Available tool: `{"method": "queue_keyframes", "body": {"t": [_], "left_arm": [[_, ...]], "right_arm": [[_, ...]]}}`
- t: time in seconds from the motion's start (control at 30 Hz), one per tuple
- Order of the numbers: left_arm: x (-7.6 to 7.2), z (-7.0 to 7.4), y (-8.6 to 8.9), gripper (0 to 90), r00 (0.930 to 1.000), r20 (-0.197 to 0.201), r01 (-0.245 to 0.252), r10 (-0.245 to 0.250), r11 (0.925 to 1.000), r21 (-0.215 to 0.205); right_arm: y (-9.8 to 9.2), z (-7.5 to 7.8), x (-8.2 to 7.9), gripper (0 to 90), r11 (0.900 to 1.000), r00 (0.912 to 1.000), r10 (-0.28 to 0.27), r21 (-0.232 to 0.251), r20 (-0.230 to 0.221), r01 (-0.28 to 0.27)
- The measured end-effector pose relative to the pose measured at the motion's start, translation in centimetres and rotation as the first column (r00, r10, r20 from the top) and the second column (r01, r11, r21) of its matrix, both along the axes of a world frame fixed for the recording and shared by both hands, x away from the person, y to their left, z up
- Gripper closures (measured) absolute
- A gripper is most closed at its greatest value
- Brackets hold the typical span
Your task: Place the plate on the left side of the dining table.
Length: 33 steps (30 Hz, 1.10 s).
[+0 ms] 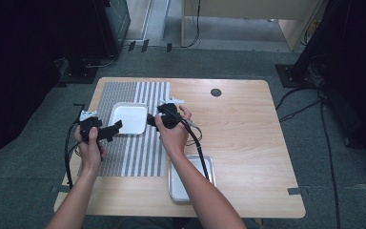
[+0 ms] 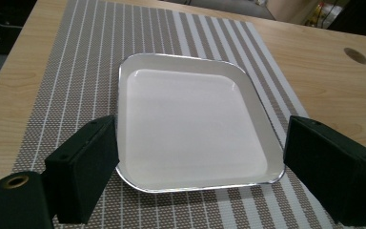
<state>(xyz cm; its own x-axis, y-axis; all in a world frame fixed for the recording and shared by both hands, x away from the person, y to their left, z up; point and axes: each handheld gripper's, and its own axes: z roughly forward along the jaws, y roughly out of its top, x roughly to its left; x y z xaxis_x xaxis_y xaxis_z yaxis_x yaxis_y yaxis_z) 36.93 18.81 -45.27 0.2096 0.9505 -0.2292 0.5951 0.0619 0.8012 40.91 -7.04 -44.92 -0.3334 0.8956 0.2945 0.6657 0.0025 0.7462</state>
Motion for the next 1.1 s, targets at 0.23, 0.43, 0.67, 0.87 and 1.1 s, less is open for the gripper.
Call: {"method": "queue_keyframes", "body": {"t": [0.23, 0.43, 0.67, 0.87, 1.1], "left_arm": [[-1.4, 0.6, -1.0, 11.5, 0.9996, 0.022, 0.017, -0.017, 0.9998, 0.005], [-2.6, 1.1, -2.1, 11.5, 0.9980, 0.041, 0.047, -0.047, 0.9988, 0.011], [-4.2, 1.2, -4.0, 11.5, 0.9950, 0.058, 0.080, -0.081, 0.9965, 0.025], [-5.1, 0.9, -5.0, 11.5, 0.9941, 0.059, 0.090, -0.091, 0.9959, 0.014], [-6.1, 0.7, -6.1, 11.5, 0.9912, 0.066, 0.113, -0.115, 0.9932, 0.029]], "right_arm": [[-2.1, 0.4, -1.3, 27.7, 1.000, 0.9999, -0.007, -0.006, 0.013, 0.007], [-4.0, 0.5, -2.3, 27.7, 0.999, 0.9994, -0.017, -0.028, 0.032, 0.018], [-7.2, 0.7, -3.9, 27.9, 0.999, 0.9976, -0.041, -0.033, 0.056, 0.043], [-8.9, 0.8, -5.2, 27.8, 0.997, 0.9964, -0.042, -0.060, 0.073, 0.047], [-10.8, 1.1, -6.7, 27.8, 0.996, 0.9942, -0.057, -0.068, 0.091, 0.064]]}}
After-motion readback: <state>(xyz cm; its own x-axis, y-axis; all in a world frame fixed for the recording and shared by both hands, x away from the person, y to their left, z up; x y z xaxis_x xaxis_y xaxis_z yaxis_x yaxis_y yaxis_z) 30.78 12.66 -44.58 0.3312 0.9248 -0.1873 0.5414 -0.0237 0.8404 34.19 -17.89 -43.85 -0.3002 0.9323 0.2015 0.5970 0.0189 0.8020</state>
